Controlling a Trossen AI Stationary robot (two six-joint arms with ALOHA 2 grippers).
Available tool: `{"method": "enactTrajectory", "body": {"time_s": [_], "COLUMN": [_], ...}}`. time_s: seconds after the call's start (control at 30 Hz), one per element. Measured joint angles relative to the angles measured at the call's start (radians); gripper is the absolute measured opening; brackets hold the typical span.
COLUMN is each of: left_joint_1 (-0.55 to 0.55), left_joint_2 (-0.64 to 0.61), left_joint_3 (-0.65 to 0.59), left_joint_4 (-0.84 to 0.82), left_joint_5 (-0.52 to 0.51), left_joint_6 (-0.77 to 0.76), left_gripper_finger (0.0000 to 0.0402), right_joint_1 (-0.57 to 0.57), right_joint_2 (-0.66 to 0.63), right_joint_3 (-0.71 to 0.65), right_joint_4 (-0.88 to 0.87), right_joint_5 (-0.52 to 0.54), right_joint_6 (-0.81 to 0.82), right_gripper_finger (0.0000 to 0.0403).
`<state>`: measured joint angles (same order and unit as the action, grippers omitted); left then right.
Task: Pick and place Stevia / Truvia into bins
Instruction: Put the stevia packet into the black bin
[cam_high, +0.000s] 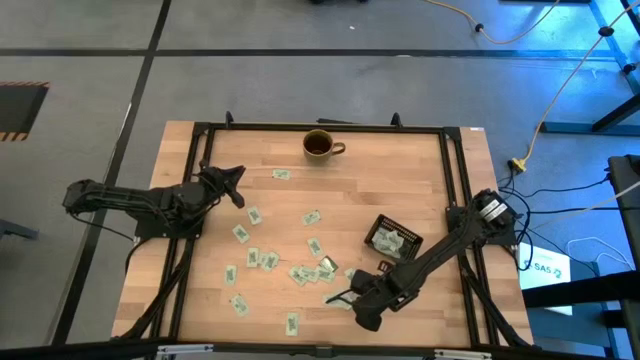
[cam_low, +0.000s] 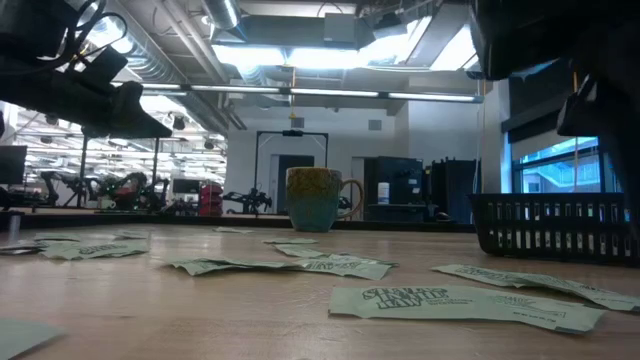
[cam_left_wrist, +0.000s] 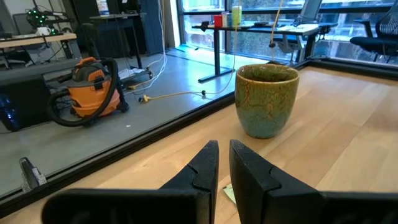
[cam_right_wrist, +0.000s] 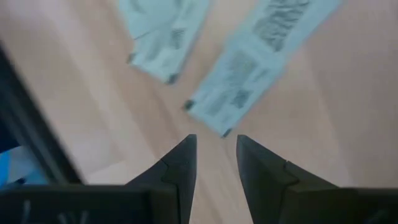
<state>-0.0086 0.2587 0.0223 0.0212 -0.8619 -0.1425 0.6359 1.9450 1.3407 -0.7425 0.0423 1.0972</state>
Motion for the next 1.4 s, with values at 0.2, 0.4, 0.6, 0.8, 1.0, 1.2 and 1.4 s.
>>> {"method": "enactTrajectory", "body": {"time_s": [0.2,0.4,0.6,0.8,1.0,1.2,1.4], "left_joint_1": [0.0,0.0,0.0,0.0,0.0,0.0,0.0], "left_joint_2": [0.003,0.003,0.003,0.003,0.003,0.003,0.003], "left_joint_3": [0.0,0.0,0.0,0.0,0.0,0.0,0.0], "left_joint_4": [0.0,0.0,0.0,0.0,0.0,0.0,0.0], "left_joint_5": [0.0,0.0,0.0,0.0,0.0,0.0,0.0], "left_joint_6": [0.0,0.0,0.0,0.0,0.0,0.0,0.0], "left_gripper_finger": [0.0033,0.0033,0.0033,0.0033,0.0033,0.0033,0.0033], "right_joint_1": [-0.005,-0.009,-0.021,-0.023,-0.021,-0.02,-0.025], "right_joint_2": [0.0,0.0,-0.001,0.017,0.02,0.021,0.023], "right_joint_3": [-0.053,-0.1,-0.138,-0.137,-0.125,-0.124,-0.118], "right_joint_4": [0.088,0.118,0.183,0.186,0.184,0.184,0.125], "right_joint_5": [0.009,0.009,0.006,0.005,0.008,0.009,0.007], "right_joint_6": [-0.007,0.005,-0.043,-0.043,-0.032,-0.026,-0.033], "right_gripper_finger": [0.0117,0.0117,0.0117,0.0117,0.0118,0.0118,0.0117]}}
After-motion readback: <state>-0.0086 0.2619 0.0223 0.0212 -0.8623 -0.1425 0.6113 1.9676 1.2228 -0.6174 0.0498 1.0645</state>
